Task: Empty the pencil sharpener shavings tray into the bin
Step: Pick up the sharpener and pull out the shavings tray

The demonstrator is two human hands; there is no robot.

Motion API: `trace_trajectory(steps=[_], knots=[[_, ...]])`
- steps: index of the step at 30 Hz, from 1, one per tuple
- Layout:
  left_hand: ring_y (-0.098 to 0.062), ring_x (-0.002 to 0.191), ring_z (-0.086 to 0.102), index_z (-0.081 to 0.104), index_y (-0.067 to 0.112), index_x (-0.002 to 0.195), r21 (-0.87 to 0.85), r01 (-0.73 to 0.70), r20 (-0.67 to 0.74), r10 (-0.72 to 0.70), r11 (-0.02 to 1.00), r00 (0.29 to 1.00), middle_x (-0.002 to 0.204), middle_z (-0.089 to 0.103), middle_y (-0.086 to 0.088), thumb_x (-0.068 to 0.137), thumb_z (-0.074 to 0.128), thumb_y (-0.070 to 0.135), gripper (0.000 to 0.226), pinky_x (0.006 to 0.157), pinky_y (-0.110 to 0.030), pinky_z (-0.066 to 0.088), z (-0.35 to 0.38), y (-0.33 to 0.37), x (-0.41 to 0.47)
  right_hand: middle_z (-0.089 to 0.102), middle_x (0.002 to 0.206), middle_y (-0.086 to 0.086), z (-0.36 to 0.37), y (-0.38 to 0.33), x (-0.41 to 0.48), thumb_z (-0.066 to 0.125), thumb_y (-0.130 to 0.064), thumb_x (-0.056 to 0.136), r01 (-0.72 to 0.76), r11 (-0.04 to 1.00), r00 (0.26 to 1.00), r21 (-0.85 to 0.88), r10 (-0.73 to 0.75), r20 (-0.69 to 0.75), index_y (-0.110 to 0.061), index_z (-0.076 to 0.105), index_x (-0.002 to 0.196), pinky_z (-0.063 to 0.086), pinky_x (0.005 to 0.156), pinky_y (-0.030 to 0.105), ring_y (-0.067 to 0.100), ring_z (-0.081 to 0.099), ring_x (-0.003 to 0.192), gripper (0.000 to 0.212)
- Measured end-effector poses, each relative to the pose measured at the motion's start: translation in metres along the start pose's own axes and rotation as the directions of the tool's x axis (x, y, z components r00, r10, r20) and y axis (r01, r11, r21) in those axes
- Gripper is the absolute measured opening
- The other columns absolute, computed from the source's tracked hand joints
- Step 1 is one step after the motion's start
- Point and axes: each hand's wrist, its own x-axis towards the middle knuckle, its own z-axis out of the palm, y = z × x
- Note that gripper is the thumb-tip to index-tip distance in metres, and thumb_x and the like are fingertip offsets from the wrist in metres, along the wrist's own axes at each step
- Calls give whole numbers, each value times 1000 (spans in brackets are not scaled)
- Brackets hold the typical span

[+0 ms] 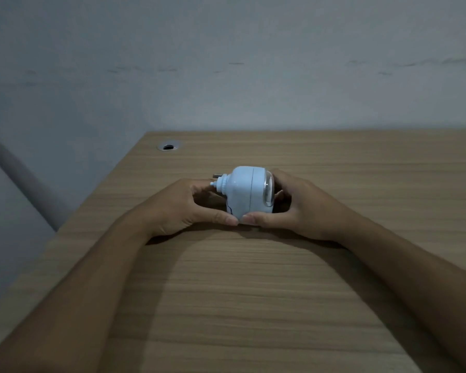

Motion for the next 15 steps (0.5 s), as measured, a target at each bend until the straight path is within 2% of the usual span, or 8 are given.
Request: trace_trajectory(steps=[3,5,8,12,15], knots=[[-2,130,73,79,38,132,33,6,-35,-5,999,999,130,82,19,82,95,32,53,125,-42,47,-3,-3,-1,77,127,-17,-1,5,1,93,-50,85,-4,1000,1000,-2,4,7,-36,62,149,62,100,31,3,75,114,72],[0,134,70,77,35,136,4,4,-54,-4,1000,999,135,80,20,83,95,27,57,126,-41,45,-3,-5,-6,75,128,-17,-3,9,0,93,-51,84,-20,1000,1000,-23,20,11,-34,60,147,61,101,34,3,73,115,73],[-2,134,70,77,28,136,1,-24,-98,24,1000,995,137,79,17,88,93,21,51,125,-40,47,1,-8,-18,74,130,-17,-8,11,-4,93,-51,83,-19,1000,999,-16,20,35,-33,59,147,61,105,38,5,73,118,75],[1,133,69,75,35,137,111,-8,-194,30,994,981,135,78,21,89,92,31,51,124,-43,49,5,-8,-43,74,134,-17,-10,10,-10,93,-41,86,-11,1000,999,-5,11,41,-33,57,153,59,109,36,4,73,121,76],[1,133,68,75,37,137,122,5,-234,24,993,972,134,78,23,89,92,30,52,123,-41,49,7,-7,-67,76,131,-16,-12,7,-14,93,-42,87,-14,1000,999,-14,14,29,-36,57,153,61,107,39,6,75,117,75]])
